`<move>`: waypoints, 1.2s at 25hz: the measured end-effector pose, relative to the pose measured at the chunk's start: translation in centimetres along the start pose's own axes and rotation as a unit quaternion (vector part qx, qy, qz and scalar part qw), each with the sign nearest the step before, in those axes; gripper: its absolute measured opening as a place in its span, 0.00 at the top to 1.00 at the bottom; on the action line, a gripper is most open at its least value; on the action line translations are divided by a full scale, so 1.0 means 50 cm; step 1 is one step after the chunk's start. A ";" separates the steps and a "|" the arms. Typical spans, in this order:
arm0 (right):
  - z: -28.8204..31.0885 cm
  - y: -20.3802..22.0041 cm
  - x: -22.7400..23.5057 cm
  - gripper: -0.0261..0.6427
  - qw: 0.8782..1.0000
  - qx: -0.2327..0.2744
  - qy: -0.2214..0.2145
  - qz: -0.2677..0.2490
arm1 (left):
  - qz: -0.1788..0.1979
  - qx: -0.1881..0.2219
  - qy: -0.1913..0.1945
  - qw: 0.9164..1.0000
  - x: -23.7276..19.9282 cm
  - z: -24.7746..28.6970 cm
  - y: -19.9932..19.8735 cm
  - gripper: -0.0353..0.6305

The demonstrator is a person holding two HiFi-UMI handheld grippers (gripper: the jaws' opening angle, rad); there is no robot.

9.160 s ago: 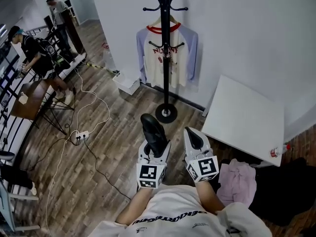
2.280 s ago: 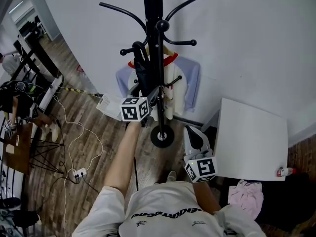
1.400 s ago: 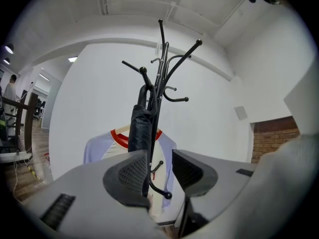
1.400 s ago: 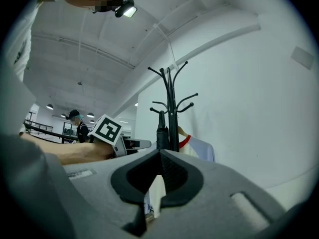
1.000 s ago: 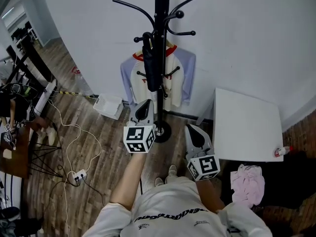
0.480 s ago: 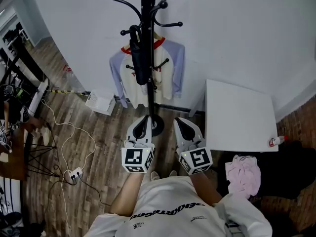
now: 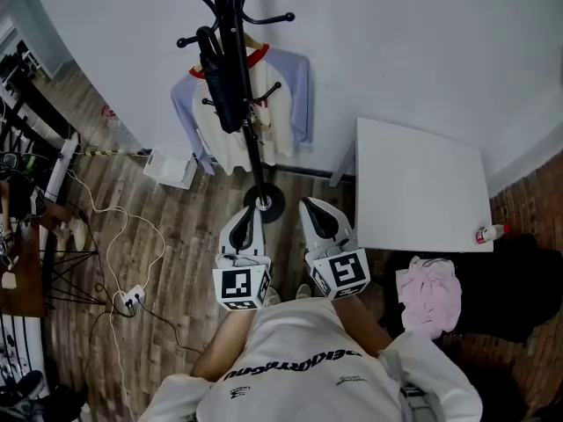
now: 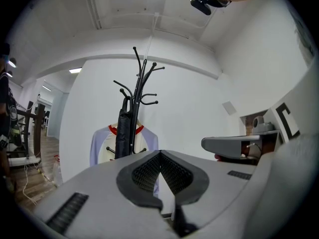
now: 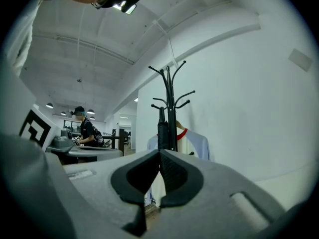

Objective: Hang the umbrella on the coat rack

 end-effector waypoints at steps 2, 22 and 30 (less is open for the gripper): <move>-0.006 0.008 0.009 0.96 1.000 -0.002 -0.001 0.005 | -0.001 -0.002 -0.001 1.000 0.012 0.003 0.002 0.95; -0.008 0.023 0.057 0.96 1.000 -0.001 -0.017 0.015 | -0.003 -0.020 -0.025 0.999 0.055 0.028 0.024 0.95; -0.014 0.026 0.070 0.96 0.999 -0.005 -0.023 0.022 | -0.004 -0.022 -0.024 0.999 0.075 0.032 0.026 0.95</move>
Point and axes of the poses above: the fingertips, and each gripper's own axes: z forward along the fingers, x to its right, y out of its underside, the point moved 6 cm from there along -z, backward along the fingers, and after that the axes turned 6 degrees about -x, right-handed, at the moved point
